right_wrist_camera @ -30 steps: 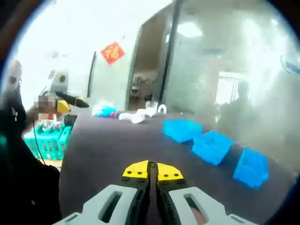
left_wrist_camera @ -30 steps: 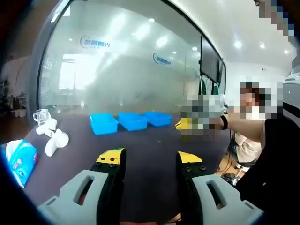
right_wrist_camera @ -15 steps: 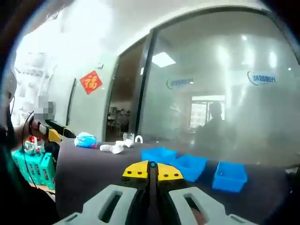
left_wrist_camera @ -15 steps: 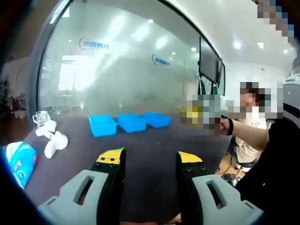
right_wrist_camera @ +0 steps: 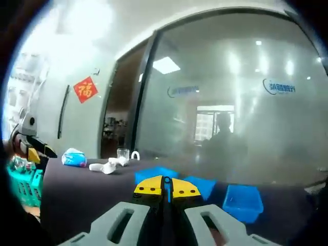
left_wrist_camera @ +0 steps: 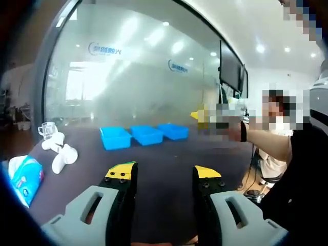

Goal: Sort the screws, nuts, and washers into the corresponding bins

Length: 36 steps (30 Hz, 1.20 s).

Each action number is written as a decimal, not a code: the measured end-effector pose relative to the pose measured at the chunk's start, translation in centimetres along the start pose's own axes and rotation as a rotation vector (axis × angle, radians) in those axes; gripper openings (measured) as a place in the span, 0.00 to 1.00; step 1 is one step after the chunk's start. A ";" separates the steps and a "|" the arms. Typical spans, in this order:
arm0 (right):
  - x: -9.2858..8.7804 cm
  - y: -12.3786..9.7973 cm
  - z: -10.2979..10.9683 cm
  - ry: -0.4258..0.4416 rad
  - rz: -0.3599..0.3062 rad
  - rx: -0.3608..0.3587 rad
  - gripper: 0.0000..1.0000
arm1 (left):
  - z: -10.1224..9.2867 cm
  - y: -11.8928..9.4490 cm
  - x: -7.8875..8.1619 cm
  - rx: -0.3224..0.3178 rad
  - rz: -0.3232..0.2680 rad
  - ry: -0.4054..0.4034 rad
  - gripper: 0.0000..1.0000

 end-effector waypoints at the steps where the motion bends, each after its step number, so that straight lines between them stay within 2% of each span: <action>1: 0.1 0.6 -0.3 0.011 0.001 -0.006 0.01 | 0.0 0.0 0.0 0.001 -0.002 0.000 0.42; 8: 0.0 5.2 -2.2 0.017 0.024 -0.029 0.01 | 0.1 0.1 -0.1 0.006 -0.001 -0.009 0.43; 16: -1.3 10.9 -3.9 0.028 0.103 -0.052 0.01 | 0.3 -0.3 0.2 0.015 -0.008 -0.007 0.43; 21: -2.1 14.0 -4.5 -0.005 0.148 -0.066 0.01 | 0.5 -0.6 0.6 0.023 -0.014 0.000 0.43; 22: -2.4 14.5 -4.5 0.012 0.169 -0.067 0.01 | 0.5 -0.7 0.6 0.025 -0.015 0.000 0.43; 24: -3.0 15.4 -4.5 -0.023 0.211 -0.060 0.01 | 0.6 -0.8 0.6 0.029 -0.015 -0.003 0.43; 30: -3.9 17.2 -4.6 -0.029 0.238 -0.067 0.01 | 0.8 -1.0 0.3 0.035 -0.009 -0.008 0.43; 36: -4.7 17.7 -4.1 -0.070 0.257 -0.061 0.02 | 1.0 -1.2 0.4 0.041 -0.008 -0.010 0.43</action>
Point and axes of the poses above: the point that each gripper's makers call its tool centre point, and the gripper's own axes: y roughly forward along the fingers, z roughly to its left, x roughly out of its top, the point moved 7 cm from there along -y, roughly backward along the fingers, and after that the axes turned 2 degrees about -y, right-handed, at the moved point
